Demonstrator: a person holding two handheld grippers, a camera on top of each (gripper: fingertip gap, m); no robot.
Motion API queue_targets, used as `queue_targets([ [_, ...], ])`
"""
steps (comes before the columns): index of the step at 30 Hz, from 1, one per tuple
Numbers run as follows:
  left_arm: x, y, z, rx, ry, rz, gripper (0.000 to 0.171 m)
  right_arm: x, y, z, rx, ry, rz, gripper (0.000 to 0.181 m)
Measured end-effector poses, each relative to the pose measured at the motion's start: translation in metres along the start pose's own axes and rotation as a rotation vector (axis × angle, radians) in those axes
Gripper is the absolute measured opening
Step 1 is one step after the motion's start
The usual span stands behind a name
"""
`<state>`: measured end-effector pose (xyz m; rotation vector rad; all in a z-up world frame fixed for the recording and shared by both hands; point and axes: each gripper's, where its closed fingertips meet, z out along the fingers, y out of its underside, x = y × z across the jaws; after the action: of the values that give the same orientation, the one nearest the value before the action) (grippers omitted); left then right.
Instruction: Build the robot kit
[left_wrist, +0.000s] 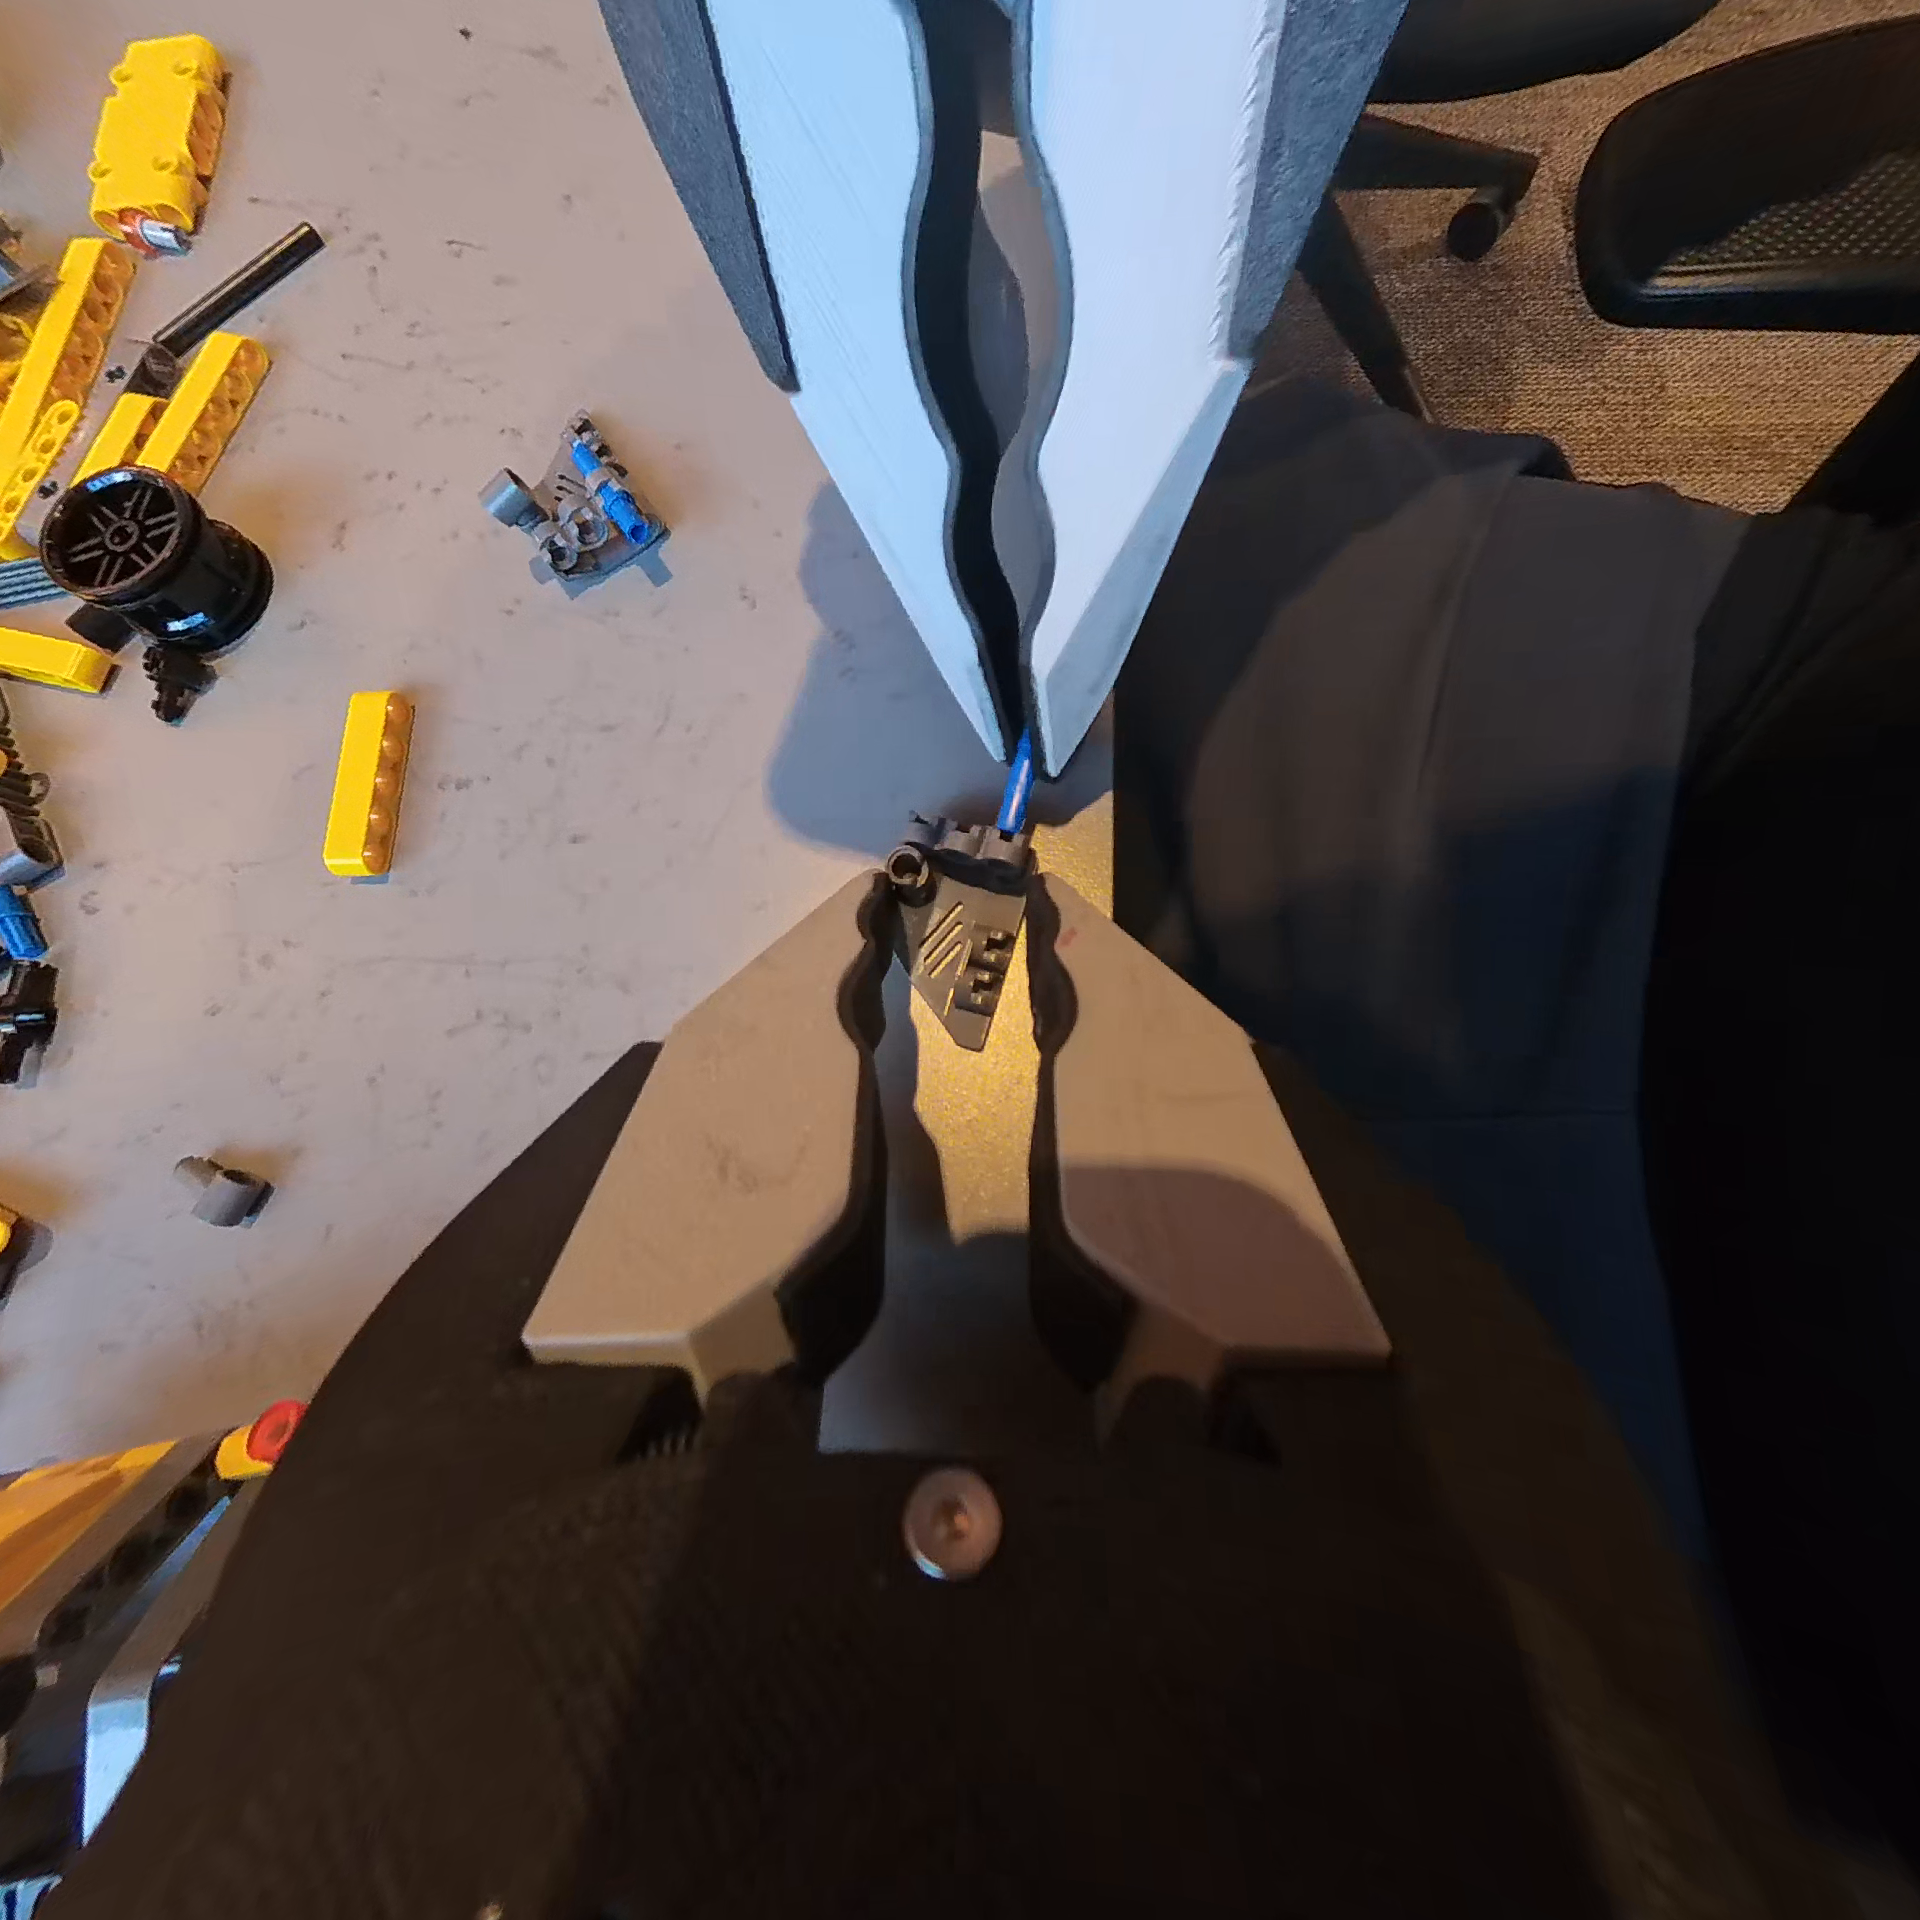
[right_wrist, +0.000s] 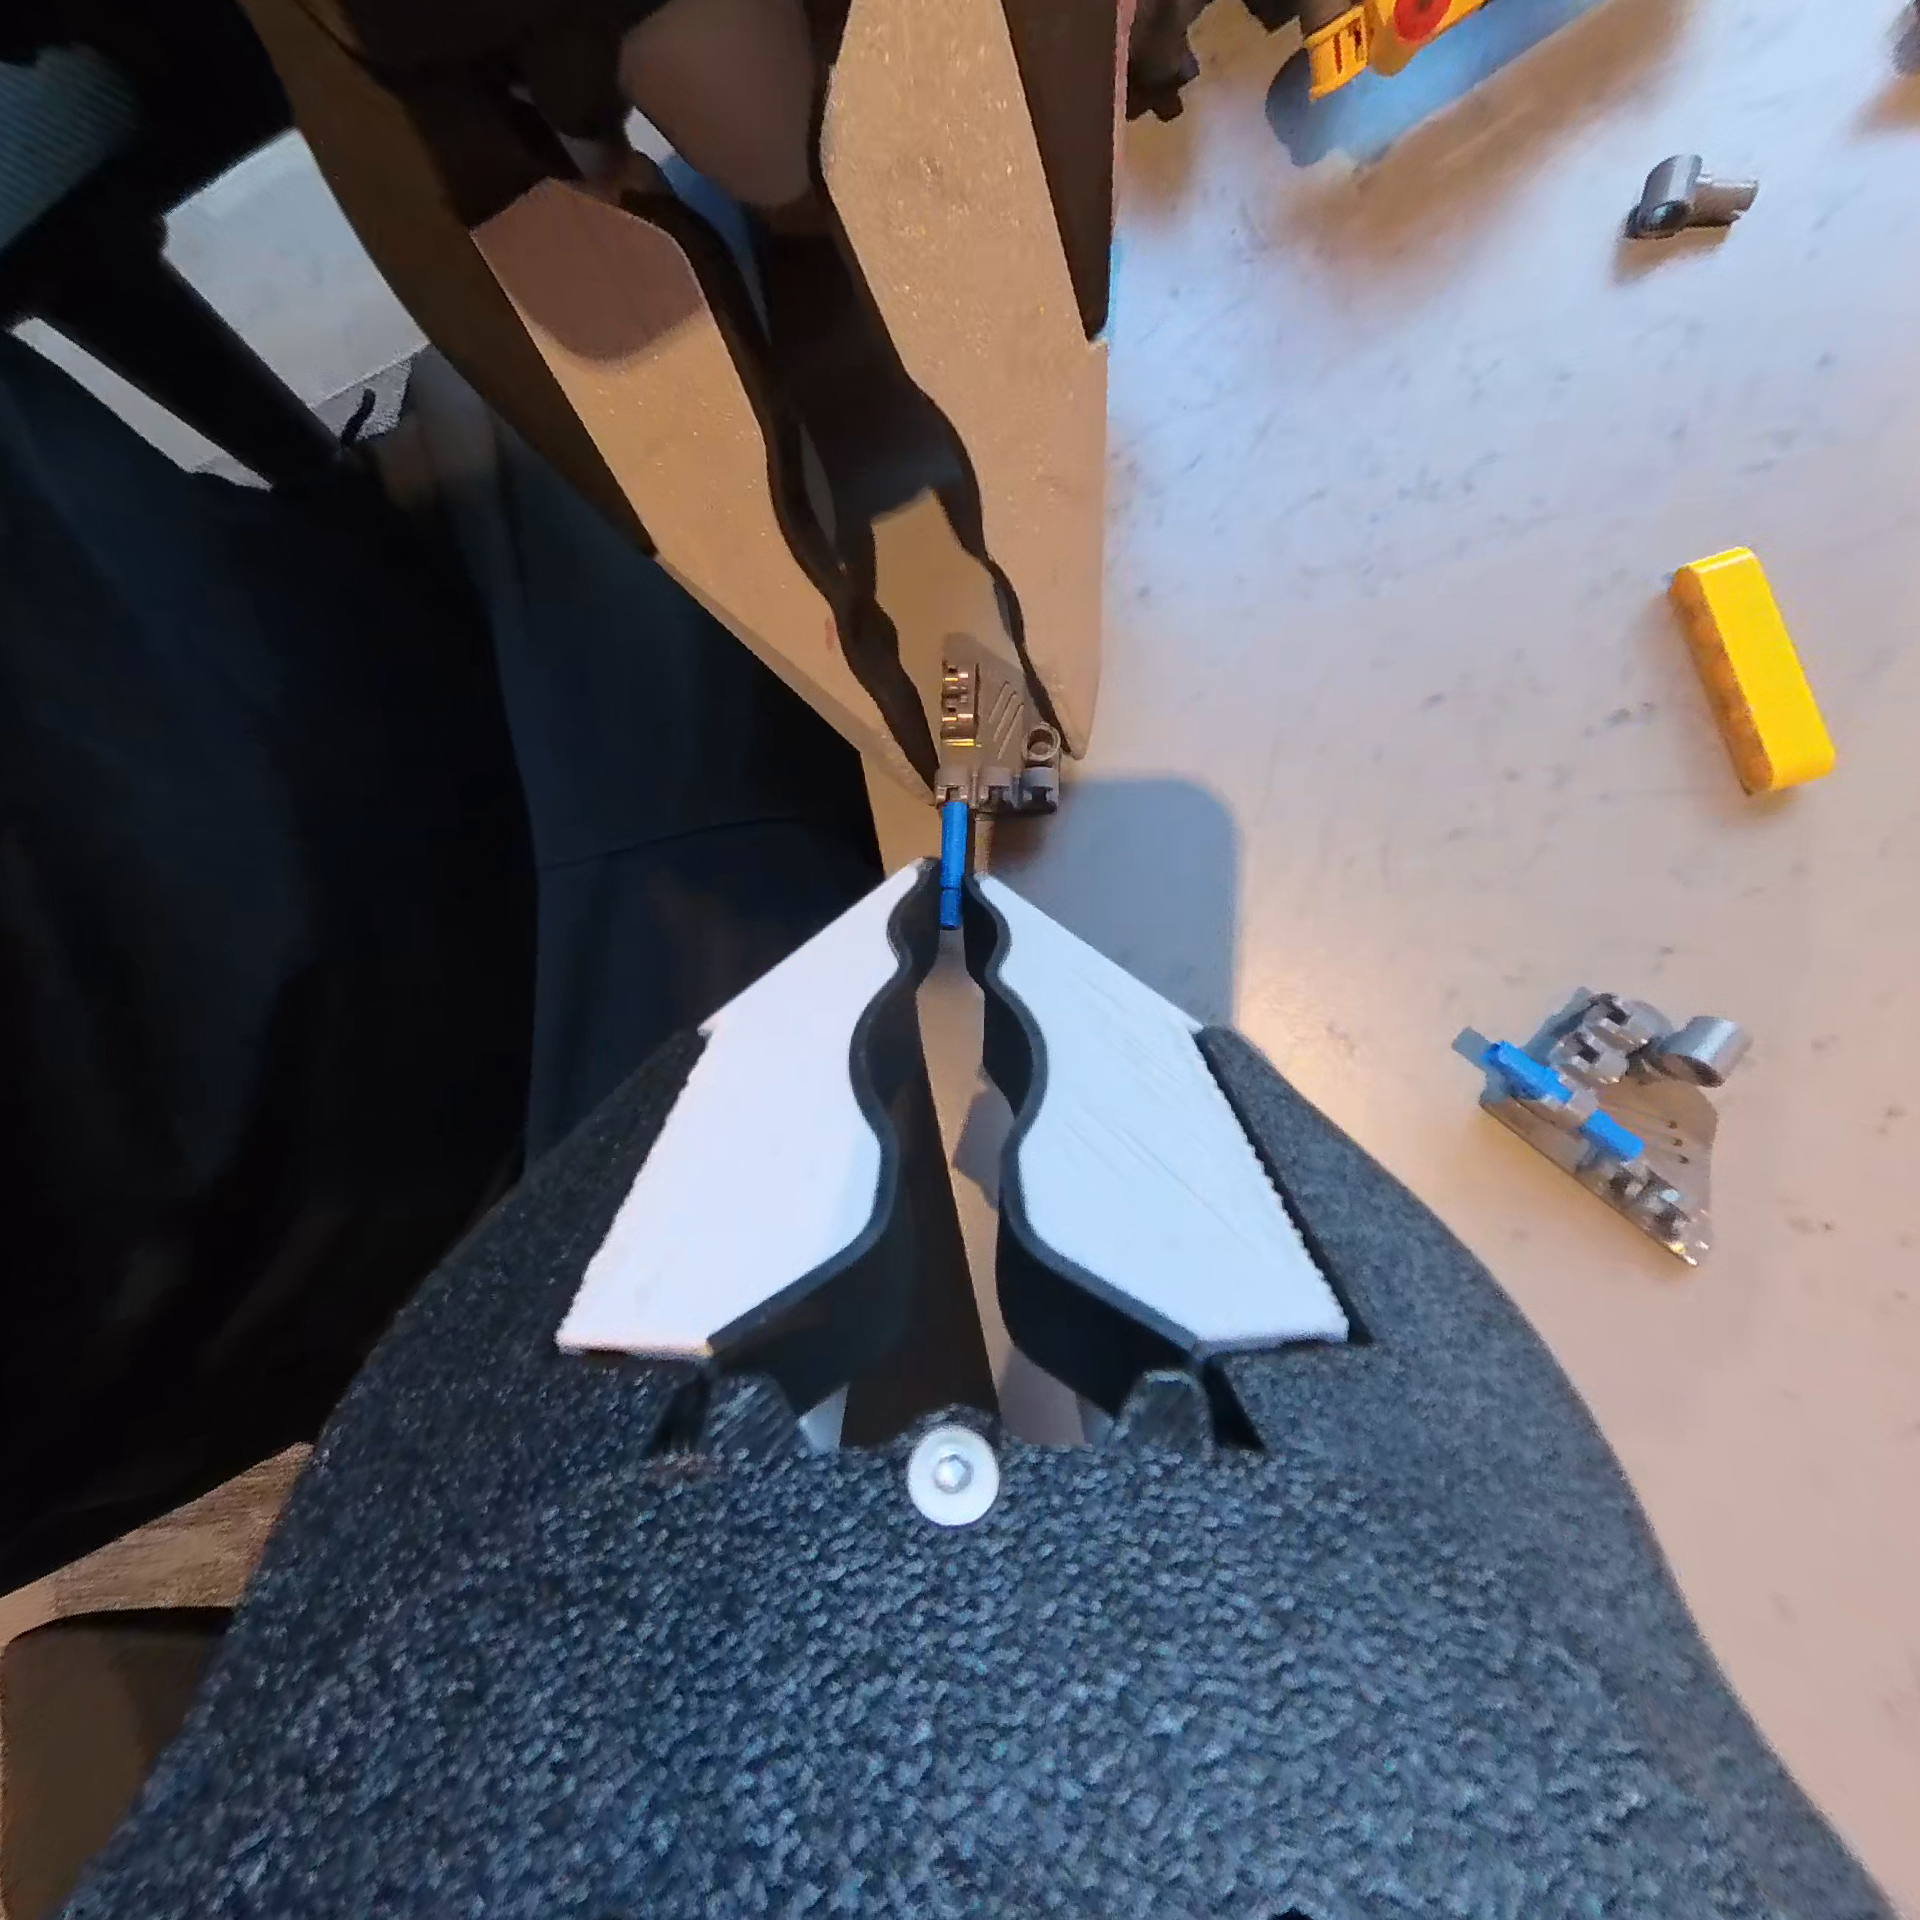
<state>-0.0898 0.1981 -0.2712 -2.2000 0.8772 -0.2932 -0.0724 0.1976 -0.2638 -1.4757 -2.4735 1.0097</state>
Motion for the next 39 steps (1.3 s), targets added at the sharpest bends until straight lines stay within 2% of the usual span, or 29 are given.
queue_targets([
  [12, 0.000, 0.000, 0.000, -0.010, -0.012, 0.008, 0.023, 0.001, -0.003, 0.000, 0.029, -0.051, 0.052, 0.003],
  [20, 0.004, -0.002, 0.002, -0.009, -0.010, -0.014, 0.023, -0.003, -0.005, 0.006, 0.040, -0.034, 0.095, 0.002],
  [26, 0.002, -0.002, 0.002, -0.020, -0.035, -0.004, 0.023, -0.001, -0.006, 0.006, 0.084, 0.011, 0.098, 0.004],
  [33, 0.001, -0.002, 0.002, -0.010, -0.037, 0.002, 0.023, 0.004, 0.002, -0.002, 0.118, 0.138, 0.020, 0.009],
  [39, 0.001, -0.002, 0.002, -0.006, -0.021, -0.013, 0.023, 0.004, 0.004, -0.003, 0.157, 0.146, 0.012, 0.003],
])
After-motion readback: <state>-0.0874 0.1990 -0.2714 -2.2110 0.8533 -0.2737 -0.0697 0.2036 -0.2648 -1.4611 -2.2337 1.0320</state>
